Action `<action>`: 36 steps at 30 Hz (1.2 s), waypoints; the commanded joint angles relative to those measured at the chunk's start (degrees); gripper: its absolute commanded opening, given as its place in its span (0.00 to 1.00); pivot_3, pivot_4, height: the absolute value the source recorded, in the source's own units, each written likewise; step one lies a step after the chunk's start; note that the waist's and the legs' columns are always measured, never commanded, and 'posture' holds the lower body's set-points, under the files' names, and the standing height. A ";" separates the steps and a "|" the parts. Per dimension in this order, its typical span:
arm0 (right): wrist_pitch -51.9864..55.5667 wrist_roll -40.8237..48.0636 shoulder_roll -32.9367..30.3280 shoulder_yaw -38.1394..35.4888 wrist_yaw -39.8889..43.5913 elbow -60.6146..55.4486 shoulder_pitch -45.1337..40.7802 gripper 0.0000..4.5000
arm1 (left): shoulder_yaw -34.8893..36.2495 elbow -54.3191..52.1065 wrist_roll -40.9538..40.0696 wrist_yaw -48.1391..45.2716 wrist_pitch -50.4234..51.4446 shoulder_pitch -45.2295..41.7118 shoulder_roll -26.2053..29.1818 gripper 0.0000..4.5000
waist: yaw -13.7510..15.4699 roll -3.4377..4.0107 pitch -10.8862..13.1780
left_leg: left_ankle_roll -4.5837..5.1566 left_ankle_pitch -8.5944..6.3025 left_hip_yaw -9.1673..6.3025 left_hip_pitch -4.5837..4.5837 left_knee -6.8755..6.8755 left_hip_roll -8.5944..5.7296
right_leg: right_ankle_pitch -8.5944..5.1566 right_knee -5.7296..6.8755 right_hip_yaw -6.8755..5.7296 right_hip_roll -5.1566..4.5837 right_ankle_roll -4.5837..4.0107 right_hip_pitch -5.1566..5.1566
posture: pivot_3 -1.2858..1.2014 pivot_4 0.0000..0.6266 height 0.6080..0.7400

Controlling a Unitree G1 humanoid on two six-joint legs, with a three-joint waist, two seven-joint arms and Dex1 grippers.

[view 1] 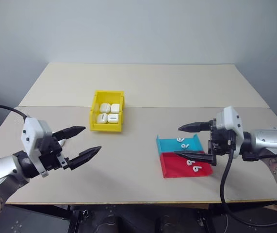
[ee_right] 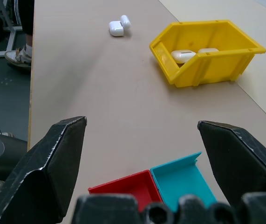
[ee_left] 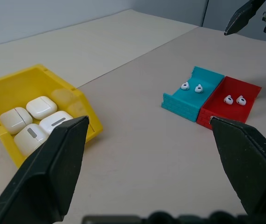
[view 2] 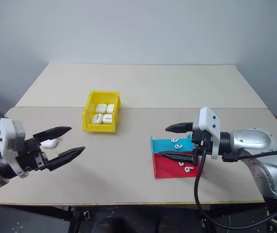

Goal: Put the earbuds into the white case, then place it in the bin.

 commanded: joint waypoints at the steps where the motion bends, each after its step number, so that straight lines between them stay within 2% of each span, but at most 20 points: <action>1: -1.03 0.67 -0.16 -1.13 0.24 -0.74 -0.89 0.99 | 0.48 -0.36 -0.23 -0.45 -1.70 -0.48 0.38 1.00 | 0.00 0.00 0.00 | 0.00 0.00 0.00 0.00 0.00 0.00 | 0.00 0.00 0.00 0.00 0.00 0.00 | 0.52 0.24 1.00; 7: -1.10 0.42 0.34 -0.78 -0.13 0.03 -1.42 0.99 | 1.65 -0.89 -2.58 3.67 1.97 -0.81 1.71 1.00 | 0.00 0.00 0.00 | 0.00 0.00 -0.01 0.01 0.00 0.00 | 0.00 0.01 0.00 0.00 0.00 0.00 | 0.52 0.24 1.00; 11: -1.18 0.17 0.70 -0.24 -0.23 0.45 -1.85 0.99 | 0.52 -5.28 1.16 14.19 5.36 -2.72 2.63 1.00 | 0.00 0.00 0.00 | 0.00 0.00 -0.02 0.01 0.00 0.00 | 0.00 0.01 0.00 0.00 0.00 0.00 | 0.52 0.24 1.00; 13: -1.26 0.00 0.80 0.10 -0.10 0.97 -2.36 0.99 | -1.13 -7.62 3.72 19.02 8.63 -3.72 4.68 1.00 | 0.00 -0.01 0.00 | 0.00 0.00 -0.05 0.00 0.00 0.00 | 0.00 0.01 0.01 0.00 0.00 0.02 | 0.52 0.24 1.00; 16: -1.40 -0.48 0.96 1.12 0.36 2.18 -4.15 0.99 | -1.87 -6.04 -0.88 23.79 18.79 -7.87 9.33 1.00 | 0.00 -0.01 0.00 | 0.00 0.00 -0.04 0.03 0.00 -0.01 | 0.00 0.04 0.02 0.00 0.00 0.01 | 0.52 0.24 1.00; 19: -0.88 -0.12 0.94 1.38 0.39 2.48 -5.28 0.99 | -3.06 1.00 -12.06 30.32 37.58 -17.68 14.45 1.00 | 0.03 -0.02 0.00 | 0.00 0.01 -0.11 0.05 0.01 0.00 | 0.00 0.09 0.03 0.01 0.00 0.00 | 0.52 0.24 1.00; 22: -0.62 0.10 1.01 1.37 0.21 2.07 -5.03 0.99 | -6.61 8.73 -18.40 36.68 50.75 -28.58 15.66 1.00 | 0.09 -0.04 0.02 | 0.00 0.00 -0.22 0.02 -0.01 -0.03 | -0.01 0.06 0.03 0.00 0.03 0.00 | 0.52 0.24 1.00; 24: -0.47 0.15 1.25 1.44 -0.20 1.59 -4.59 0.99 | -11.93 15.94 -23.52 41.93 53.09 -34.41 18.30 1.00 | 0.05 -0.09 0.04 | 0.01 0.00 -0.26 0.03 -0.01 -0.05 | -0.02 0.04 0.05 -0.02 0.05 0.01 | 0.52 0.24 1.00; 29: 0.05 0.35 1.98 1.75 -1.40 0.58 -3.85 0.99 | -26.66 29.02 -29.29 49.93 53.36 -47.10 24.04 1.00 | -0.04 -0.11 0.06 | -0.04 0.02 -0.24 0.03 0.00 -0.06 | -0.01 0.13 0.05 -0.03 0.03 -0.03 | 0.52 0.24 1.00; 36: 0.41 0.84 2.16 1.68 -1.84 -0.31 -3.09 0.99 | -37.28 48.38 -30.31 61.71 53.36 -59.38 21.81 1.00 | 0.05 -0.11 0.06 | -0.10 0.06 -0.12 0.04 -0.02 -0.08 | -0.01 0.14 0.05 -0.02 0.02 -0.02 | 0.52 0.24 1.00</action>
